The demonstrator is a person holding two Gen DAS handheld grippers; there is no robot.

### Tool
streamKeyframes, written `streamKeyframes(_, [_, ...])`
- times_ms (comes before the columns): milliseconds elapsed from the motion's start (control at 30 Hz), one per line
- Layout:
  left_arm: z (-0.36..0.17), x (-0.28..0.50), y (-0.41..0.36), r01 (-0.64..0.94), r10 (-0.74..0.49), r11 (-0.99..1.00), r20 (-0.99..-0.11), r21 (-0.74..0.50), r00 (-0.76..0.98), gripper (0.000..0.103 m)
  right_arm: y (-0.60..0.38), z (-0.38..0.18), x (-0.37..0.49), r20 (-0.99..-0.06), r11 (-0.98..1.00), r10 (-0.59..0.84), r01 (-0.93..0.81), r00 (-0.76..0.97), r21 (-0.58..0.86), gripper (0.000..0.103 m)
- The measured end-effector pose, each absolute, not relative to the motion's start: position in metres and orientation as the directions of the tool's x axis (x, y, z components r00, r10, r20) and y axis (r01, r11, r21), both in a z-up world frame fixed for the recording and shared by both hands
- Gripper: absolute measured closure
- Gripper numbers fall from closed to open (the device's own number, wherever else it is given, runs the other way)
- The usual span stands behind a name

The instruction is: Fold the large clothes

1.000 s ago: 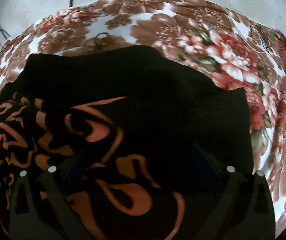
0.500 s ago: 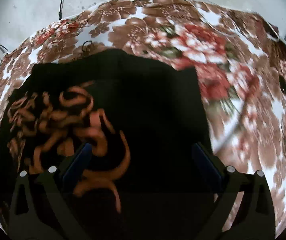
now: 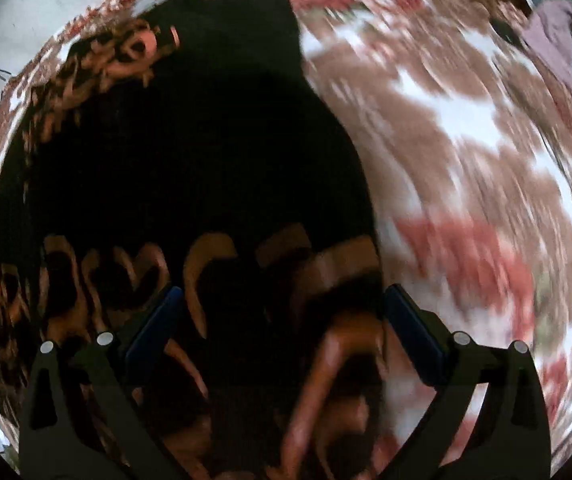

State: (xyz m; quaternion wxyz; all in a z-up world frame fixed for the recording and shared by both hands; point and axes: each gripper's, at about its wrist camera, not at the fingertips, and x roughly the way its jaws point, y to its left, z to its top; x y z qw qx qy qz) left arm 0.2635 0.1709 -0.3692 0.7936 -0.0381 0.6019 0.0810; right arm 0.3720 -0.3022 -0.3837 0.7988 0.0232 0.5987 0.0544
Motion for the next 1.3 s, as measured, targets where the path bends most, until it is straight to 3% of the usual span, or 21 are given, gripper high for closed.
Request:
streamKeyframes(133, [-0.389,0.212,0.193,-0.298,0.005,0.954,-0.989,-0.040,0.147,0.013,-0.322,-0.393,0.321,-0.974,0.993,0.116,-0.016,0.194,0.115,0.005])
streamKeyframes(267, [-0.397,0.176,0.195,-0.322,-0.035,0.944,-0.993,-0.069,0.109,0.013,-0.332,-0.395,0.278,-0.985,0.993,0.114,-0.011,0.133,0.113,0.005])
streamKeyframes(633, [-0.411,0.121,0.211,-0.404,-0.233,0.872,-0.960,-0.276,0.154,0.015,-0.332,-0.404,0.215,-0.985,0.982,0.171,0.084,0.003,0.171,0.007])
streamKeyframes(733, [-0.409,0.118,0.216,-0.397,-0.298,0.851,-0.939,-0.344,0.173,0.016,-0.317,-0.398,0.213,-0.982,0.981,0.190,0.021,0.014,0.191,0.016])
streamKeyframes(767, [-0.407,0.118,0.218,-0.388,-0.329,0.841,-0.926,-0.377,0.186,0.021,-0.312,-0.395,0.214,-0.979,0.979,0.202,0.007,0.010,0.202,0.017])
streamKeyframes(900, [-0.391,0.117,0.209,-0.356,-0.424,0.793,-0.868,-0.494,0.258,0.023,-0.310,-0.400,0.216,-0.975,0.975,0.220,0.038,-0.012,0.219,0.018])
streamKeyframes(967, [-0.394,0.117,0.208,-0.360,-0.420,0.796,-0.872,-0.486,0.250,0.024,-0.321,-0.398,0.219,-0.971,0.968,0.240,0.082,-0.017,0.238,0.027])
streamKeyframes(1067, [-0.400,0.111,0.218,-0.402,-0.437,0.758,-0.857,-0.514,0.272,0.034,-0.325,-0.389,0.218,-0.965,0.962,0.261,0.087,-0.021,0.259,0.031])
streamKeyframes(1167, [-0.400,0.108,0.221,-0.405,-0.483,0.705,-0.812,-0.582,0.327,0.036,-0.328,-0.385,0.214,-0.964,0.962,0.266,0.072,-0.028,0.263,0.032])
streamKeyframes(1300, [-0.398,0.102,0.214,-0.392,-0.490,0.709,-0.809,-0.586,0.324,0.040,-0.336,-0.377,0.216,-0.965,0.962,0.260,0.091,-0.019,0.257,0.035])
